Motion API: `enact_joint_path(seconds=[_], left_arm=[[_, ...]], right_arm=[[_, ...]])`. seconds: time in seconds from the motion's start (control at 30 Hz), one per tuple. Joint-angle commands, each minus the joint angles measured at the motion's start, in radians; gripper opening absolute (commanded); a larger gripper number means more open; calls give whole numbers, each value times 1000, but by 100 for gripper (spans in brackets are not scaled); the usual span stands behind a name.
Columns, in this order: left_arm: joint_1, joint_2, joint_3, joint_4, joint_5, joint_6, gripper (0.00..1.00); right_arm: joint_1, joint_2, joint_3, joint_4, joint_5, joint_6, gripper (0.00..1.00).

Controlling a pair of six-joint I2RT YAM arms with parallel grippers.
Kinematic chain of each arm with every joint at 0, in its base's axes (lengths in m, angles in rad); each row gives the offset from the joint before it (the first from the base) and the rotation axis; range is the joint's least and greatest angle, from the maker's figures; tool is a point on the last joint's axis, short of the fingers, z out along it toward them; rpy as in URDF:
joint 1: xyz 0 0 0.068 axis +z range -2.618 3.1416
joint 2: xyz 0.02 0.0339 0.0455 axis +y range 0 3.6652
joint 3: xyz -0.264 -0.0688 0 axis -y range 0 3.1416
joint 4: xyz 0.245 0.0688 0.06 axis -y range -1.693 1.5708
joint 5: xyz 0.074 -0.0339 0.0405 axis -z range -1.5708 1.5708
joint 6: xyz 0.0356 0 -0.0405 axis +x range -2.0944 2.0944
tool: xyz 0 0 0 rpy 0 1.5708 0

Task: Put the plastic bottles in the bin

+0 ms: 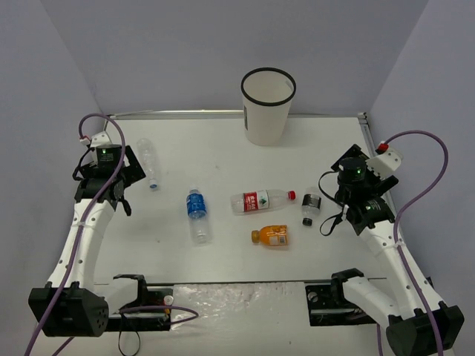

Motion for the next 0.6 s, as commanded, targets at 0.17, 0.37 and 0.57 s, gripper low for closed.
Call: enact_joint_path(seconds=[0.17, 0.37, 0.57], left_arm=[[7, -72, -9, 87, 48, -24, 97], [7, -56, -45, 136, 100, -56, 97], [7, -11, -51, 148, 152, -68, 97]], right_arm=[[0, -42, -9, 54, 6, 23, 100], [0, 14, -7, 42, -126, 19, 100], [0, 83, -18, -18, -273, 5, 100]])
